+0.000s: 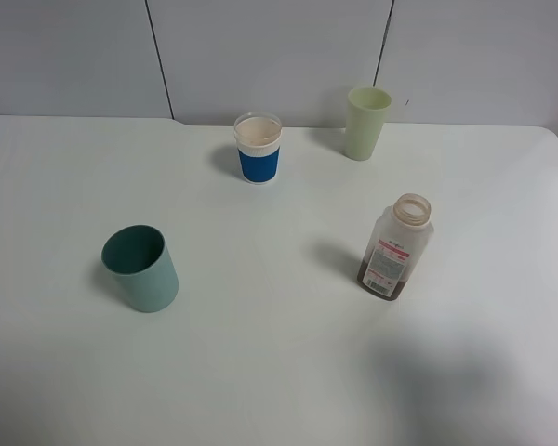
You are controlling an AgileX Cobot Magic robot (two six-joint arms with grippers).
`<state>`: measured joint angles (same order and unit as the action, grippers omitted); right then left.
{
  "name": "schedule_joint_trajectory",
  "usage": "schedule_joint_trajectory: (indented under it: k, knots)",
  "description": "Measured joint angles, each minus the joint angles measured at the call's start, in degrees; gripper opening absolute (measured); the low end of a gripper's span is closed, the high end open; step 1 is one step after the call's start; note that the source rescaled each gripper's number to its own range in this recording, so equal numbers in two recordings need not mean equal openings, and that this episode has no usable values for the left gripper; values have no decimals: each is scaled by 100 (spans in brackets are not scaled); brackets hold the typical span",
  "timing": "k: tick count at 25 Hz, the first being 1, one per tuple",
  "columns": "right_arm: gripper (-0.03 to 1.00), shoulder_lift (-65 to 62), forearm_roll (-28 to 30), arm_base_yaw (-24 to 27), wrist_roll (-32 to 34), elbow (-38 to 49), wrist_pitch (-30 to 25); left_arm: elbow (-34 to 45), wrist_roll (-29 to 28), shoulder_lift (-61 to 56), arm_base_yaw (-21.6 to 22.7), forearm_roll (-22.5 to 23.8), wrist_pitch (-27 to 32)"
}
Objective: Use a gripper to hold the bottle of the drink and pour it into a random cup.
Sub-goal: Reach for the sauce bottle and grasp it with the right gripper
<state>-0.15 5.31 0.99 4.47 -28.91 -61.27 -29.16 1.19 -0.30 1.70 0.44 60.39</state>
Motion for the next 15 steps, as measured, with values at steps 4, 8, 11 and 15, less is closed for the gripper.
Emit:
schedule_joint_trajectory:
  k: [4,8,11,15]
  knots:
    - [98,0,0,0,0,0,0,0,0,0,0,0,0]
    - [98,0,0,0,0,0,0,0,0,0,0,0,0]
    - [98,0,-71,0,0,0,0,0,0,0,0,0,0]
    - [98,0,-246,0,0,0,0,0,0,0,0,0,0]
